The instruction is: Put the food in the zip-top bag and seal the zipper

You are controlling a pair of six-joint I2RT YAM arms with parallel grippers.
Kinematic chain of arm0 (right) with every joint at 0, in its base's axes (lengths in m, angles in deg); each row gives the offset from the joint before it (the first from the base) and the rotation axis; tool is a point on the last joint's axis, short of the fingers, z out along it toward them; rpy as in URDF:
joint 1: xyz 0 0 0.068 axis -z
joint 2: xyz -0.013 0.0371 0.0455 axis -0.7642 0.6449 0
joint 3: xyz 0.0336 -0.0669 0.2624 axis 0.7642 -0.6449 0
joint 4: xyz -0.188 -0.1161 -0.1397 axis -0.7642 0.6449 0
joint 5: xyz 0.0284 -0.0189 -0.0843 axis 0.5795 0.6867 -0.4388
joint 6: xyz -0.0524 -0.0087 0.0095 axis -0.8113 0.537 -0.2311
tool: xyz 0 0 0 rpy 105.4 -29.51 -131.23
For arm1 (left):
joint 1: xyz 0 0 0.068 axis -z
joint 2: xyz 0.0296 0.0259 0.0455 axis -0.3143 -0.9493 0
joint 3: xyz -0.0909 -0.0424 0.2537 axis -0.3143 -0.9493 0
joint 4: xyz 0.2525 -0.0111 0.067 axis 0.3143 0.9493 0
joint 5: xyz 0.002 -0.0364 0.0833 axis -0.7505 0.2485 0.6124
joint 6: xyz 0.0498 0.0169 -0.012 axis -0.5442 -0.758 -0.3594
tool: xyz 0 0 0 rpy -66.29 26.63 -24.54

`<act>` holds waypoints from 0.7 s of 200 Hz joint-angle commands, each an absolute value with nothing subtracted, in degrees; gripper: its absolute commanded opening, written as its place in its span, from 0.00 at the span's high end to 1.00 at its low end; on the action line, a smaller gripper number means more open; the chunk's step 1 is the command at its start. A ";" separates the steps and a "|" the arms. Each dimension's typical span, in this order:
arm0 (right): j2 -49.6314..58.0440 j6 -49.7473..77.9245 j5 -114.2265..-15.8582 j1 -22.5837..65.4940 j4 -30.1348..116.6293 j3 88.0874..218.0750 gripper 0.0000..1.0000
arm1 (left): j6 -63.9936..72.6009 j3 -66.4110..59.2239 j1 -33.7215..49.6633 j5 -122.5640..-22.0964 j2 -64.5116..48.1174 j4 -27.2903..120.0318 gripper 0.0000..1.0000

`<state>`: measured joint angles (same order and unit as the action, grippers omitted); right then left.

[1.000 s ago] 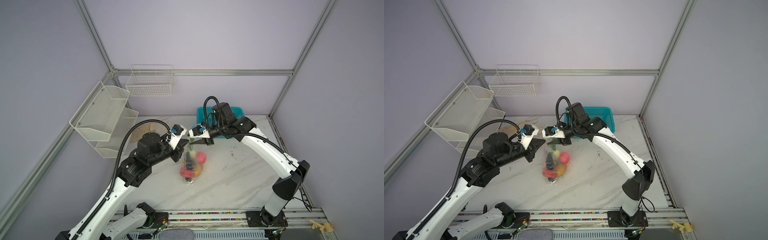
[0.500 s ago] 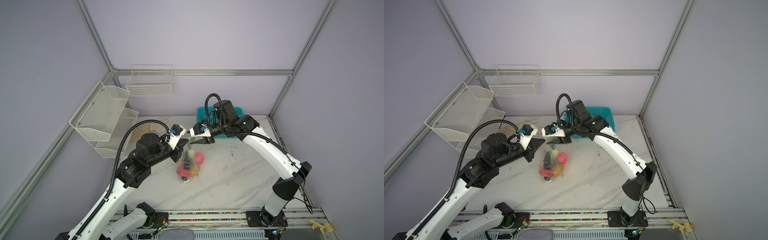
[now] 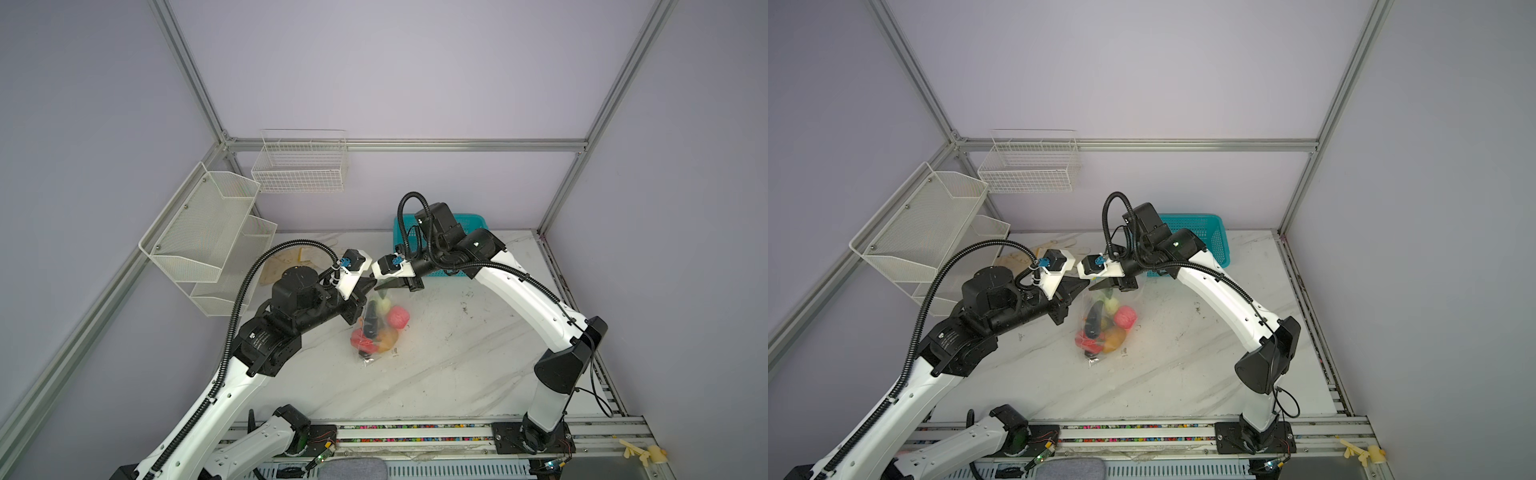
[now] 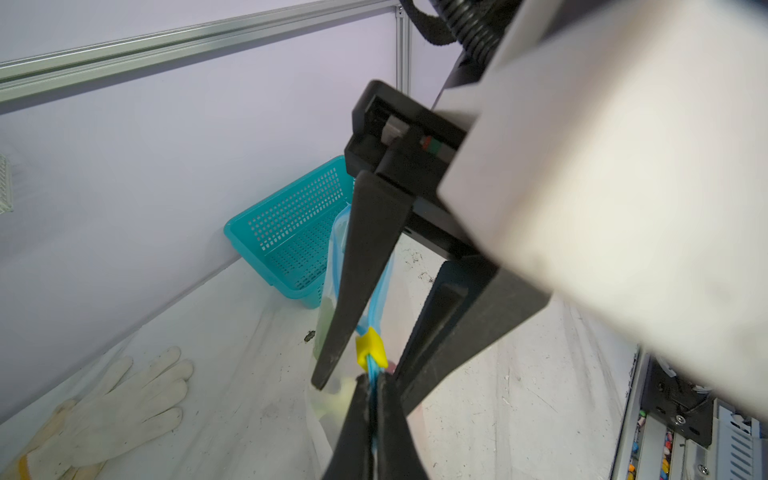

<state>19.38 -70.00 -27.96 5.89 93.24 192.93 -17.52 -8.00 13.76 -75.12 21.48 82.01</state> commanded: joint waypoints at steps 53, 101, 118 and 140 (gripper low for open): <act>15.31 -70.15 -27.82 5.63 94.02 191.10 0.65 | -18.91 -10.47 13.99 -73.44 23.70 80.27 1.00; 15.14 -69.44 -27.62 5.67 93.45 190.52 0.67 | -18.98 -10.44 14.01 -73.06 23.67 80.34 1.00; 15.41 -69.27 -27.32 5.63 93.32 190.59 0.74 | -18.97 -10.38 14.03 -72.97 23.51 80.30 1.00; 15.43 -68.96 -27.11 5.58 92.93 190.54 0.76 | -19.15 -10.38 14.02 -72.74 23.40 80.30 1.00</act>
